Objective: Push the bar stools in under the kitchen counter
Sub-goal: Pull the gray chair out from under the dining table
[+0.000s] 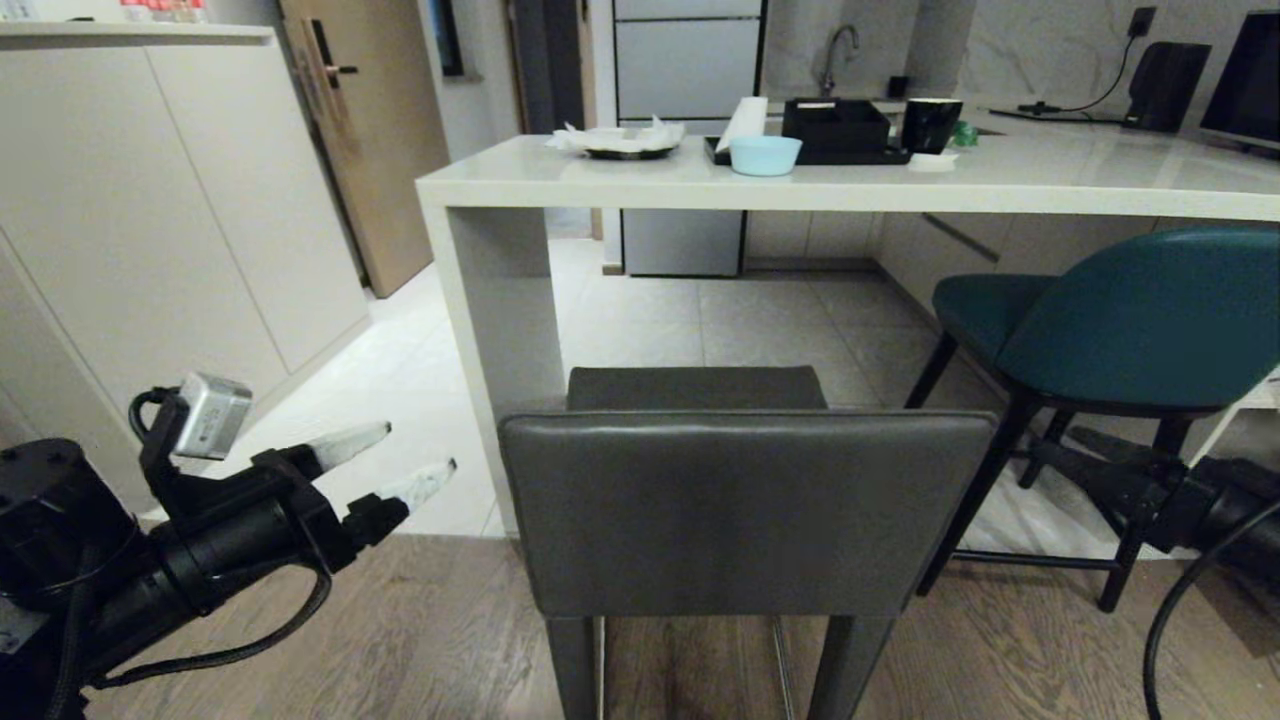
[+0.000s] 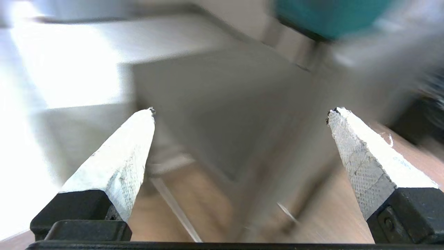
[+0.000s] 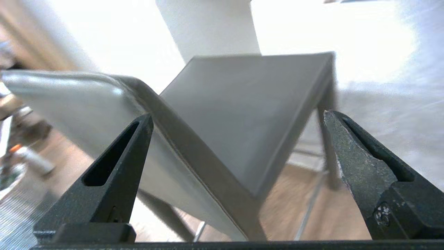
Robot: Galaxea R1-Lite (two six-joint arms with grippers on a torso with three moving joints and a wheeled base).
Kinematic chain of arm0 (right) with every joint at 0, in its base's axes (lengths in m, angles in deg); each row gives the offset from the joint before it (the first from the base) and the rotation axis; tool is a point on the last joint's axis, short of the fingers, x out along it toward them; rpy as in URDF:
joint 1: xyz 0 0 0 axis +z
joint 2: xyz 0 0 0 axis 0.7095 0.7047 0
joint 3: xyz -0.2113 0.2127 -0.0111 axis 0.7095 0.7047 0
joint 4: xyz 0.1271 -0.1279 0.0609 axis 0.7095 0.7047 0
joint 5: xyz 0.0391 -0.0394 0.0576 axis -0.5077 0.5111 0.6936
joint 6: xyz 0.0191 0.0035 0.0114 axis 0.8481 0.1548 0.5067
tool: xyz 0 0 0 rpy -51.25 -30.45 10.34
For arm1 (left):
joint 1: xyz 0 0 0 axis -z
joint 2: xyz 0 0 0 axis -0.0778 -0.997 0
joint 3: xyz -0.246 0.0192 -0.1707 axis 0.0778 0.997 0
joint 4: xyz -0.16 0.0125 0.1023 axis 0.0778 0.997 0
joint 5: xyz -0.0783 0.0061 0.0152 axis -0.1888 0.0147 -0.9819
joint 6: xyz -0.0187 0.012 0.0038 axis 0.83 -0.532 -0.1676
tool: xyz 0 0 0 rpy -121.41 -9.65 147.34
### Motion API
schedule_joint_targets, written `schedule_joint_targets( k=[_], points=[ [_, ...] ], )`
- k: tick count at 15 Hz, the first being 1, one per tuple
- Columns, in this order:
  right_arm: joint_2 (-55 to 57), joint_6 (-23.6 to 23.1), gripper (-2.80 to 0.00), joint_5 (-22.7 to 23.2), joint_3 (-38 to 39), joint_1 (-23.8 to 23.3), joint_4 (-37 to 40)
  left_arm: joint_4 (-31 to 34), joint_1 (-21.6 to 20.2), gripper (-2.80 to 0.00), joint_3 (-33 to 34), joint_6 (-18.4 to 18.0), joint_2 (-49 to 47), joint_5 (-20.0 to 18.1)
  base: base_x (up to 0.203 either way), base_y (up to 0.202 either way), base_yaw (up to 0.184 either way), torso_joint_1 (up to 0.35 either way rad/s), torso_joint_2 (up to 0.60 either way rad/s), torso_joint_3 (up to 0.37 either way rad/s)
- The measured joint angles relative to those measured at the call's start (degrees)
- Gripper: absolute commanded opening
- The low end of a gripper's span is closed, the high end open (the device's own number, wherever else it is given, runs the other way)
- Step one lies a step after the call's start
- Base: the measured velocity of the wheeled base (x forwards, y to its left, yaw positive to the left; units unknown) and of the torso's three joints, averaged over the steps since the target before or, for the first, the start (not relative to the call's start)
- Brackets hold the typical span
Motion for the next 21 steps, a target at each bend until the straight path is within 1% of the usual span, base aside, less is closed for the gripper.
schedule_joint_targets(
  k=[2, 3, 5, 6, 7, 8, 9, 11, 12, 15, 17, 18, 19, 21],
  points=[
    [-2.36, -0.69, 0.0, -5.39, 0.98, -1.75, 0.17, -0.02, 0.62, 0.0, 0.92, -0.49, 1.45, 9.52, 0.0, 0.0, 0.0, 0.0, 0.0, 0.0],
    [-3.34, -2.31, 0.0, -9.43, 1.36, -2.2, 1.18, 0.0, 1.22, 0.0, 1.35, -1.16, 1.81, 15.65, 0.0, 0.0, 0.0, 0.0, 0.0, 0.0],
    [-5.07, -7.85, 0.0, -19.95, 1.21, -3.07, 5.02, 0.0, 2.5, 0.0, 1.91, -2.46, 1.92, 30.06, 0.0, 0.0, 0.0, 0.0, 0.0, 0.0],
    [-5.76, -10.72, 0.0, -25.69, 0.38, -3.38, 6.37, -0.02, 3.14, 0.0, 1.96, -3.41, 1.81, 36.29, 0.0, 0.0, 0.0, 0.0, 0.0, 0.0],
    [-6.8, -13.24, 0.0, -31.64, -0.77, -3.57, 7.34, 0.02, 3.74, 0.0, 2.09, -4.88, 1.87, 41.18, 0.0, 0.0, 0.0, 0.0, 0.0, 0.0],
    [-8.22, -14.35, 0.0, -35.63, -1.63, -3.67, 8.31, 0.0, 4.55, 0.0, 2.33, -5.56, 2.25, 43.34, 0.0, 0.0, 0.0, 0.0, 0.0, 0.0],
    [-9.89, -14.53, 0.0, -36.73, -2.18, -3.7, 10.08, 0.0, 5.93, 0.0, 2.78, -5.64, 3.04, 43.64, 0.0, 0.0, 0.0, 0.0, 0.0, 0.0],
    [-14.16, -13.53, 0.0, -34.86, -2.52, -3.7, 15.93, -0.04, 10.09, 0.0, 4.54, -5.71, 5.11, 44.27, 0.0, 0.0, 0.0, 0.0, 0.0, 0.0],
    [-16.53, -12.58, 0.0, -33.5, -2.54, -3.7, 19.03, -0.02, 11.4, 0.0, 5.75, -5.68, 5.78, 44.87, 0.0, 0.0, 0.0, 0.0, 0.0, 0.0],
    [-23.78, -10.39, 0.0, -30.96, -2.52, -3.73, 27.5, 0.0, 13.84, 0.0, 9.64, -5.49, 8.68, 45.0, 0.0, 0.0, 0.0, 0.0, 0.0, 0.0],
    [-26.85, -10.25, 0.0, -28.65, -2.38, -3.7, 30.54, -0.03, 14.73, 0.0, 10.86, -5.4, 10.16, 43.69, 0.0, 0.0, 0.0, 0.0, 0.0, 0.0],
    [-27.81, -10.36, 0.0, -27.79, -2.38, -3.65, 30.77, 0.0, 15.45, 0.0, 11.14, -5.49, 10.56, 42.96, 0.0, 0.0, 0.0, 0.0, 0.0, 0.0],
    [-28.83, -10.45, 0.0, -27.54, -2.38, -3.65, 31.02, 0.0, 16.85, 0.0, 11.65, -5.53, 10.98, 42.67, 0.0, 0.0, 0.0, 0.0, 0.0, 0.0],
    [-31.7, -11.19, 0.0, -26.32, -1.2, -2.62, 33.87, 0.03, 21.55, 0.0, 12.2, -4.74, 11.85, 42.48, 0.0, 0.0, 0.0, 0.0, 0.0, 0.0]
  ],
)
